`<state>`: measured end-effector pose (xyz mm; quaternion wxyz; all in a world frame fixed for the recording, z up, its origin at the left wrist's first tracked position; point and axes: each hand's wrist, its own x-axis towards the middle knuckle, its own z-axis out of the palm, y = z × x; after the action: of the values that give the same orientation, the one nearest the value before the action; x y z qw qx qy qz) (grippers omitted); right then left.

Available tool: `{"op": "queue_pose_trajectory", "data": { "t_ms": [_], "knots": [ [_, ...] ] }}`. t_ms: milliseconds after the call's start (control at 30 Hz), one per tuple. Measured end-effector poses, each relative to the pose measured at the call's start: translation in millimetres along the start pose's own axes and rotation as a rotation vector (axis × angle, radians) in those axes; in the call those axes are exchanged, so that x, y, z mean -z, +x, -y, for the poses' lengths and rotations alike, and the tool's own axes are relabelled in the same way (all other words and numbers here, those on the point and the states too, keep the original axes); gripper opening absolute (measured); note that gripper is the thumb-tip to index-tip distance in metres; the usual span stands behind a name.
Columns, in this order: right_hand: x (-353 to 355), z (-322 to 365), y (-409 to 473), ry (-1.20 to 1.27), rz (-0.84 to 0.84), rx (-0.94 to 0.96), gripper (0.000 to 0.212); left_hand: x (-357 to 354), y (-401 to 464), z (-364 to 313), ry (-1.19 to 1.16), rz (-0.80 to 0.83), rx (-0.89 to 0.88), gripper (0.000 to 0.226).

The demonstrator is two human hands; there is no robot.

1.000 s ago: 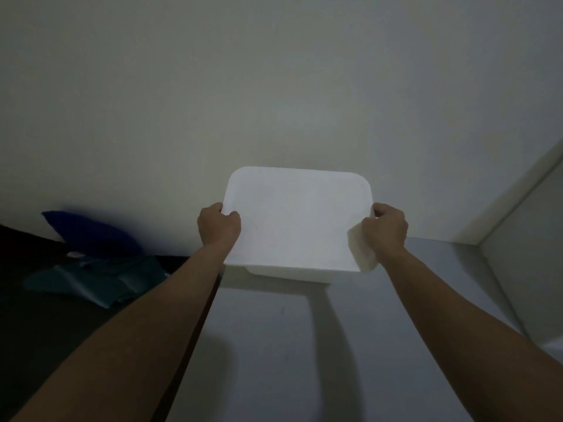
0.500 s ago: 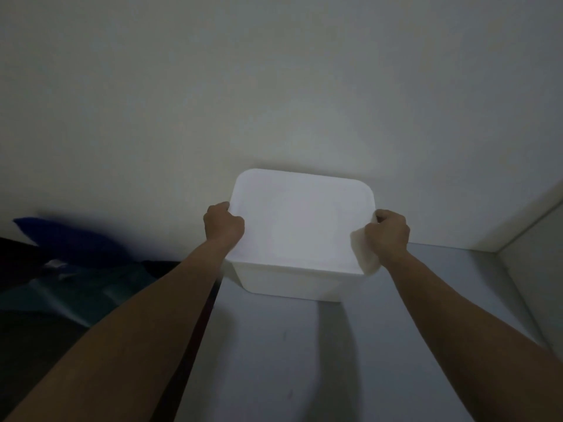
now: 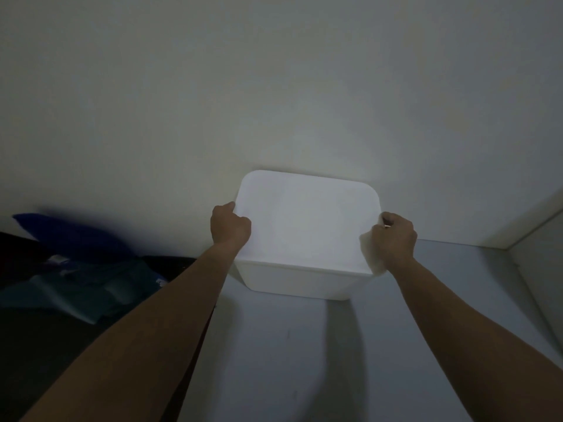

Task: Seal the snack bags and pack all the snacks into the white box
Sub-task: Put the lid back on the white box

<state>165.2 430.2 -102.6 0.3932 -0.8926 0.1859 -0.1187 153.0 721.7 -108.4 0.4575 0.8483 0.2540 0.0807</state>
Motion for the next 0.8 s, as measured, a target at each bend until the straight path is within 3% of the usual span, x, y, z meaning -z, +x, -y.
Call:
{"op": "queue_pose_trajectory", "data": {
  "t_ms": [133,200,333,633,800],
  "knots": [
    [-1.0,0.0,0.3,0.040,0.014,0.024,0.025,3.4,-3.9,2.6,0.003,-0.009,-0.021,0.015],
    [-2.0,-2.0,0.1,0.035,0.015,0.045,0.023,4.1,-5.2,4.6,-0.026,-0.009,-0.039,0.016],
    [-8.6,-11.8,-5.0,-0.064,0.029,0.166,0.013,0.5,-4.6,12.4,-0.040,-0.002,-0.030,0.045],
    [-11.5,-20.0,-2.2,-0.164,0.052,0.225,0.013,-12.5,-6.5,27.5,0.101,-0.073,-0.101,0.044],
    [-1.2,-18.8,1.5,-0.279,0.197,0.217,0.007,-7.9,-10.8,18.3,0.455,-0.043,-0.197,0.047]
  ]
}}
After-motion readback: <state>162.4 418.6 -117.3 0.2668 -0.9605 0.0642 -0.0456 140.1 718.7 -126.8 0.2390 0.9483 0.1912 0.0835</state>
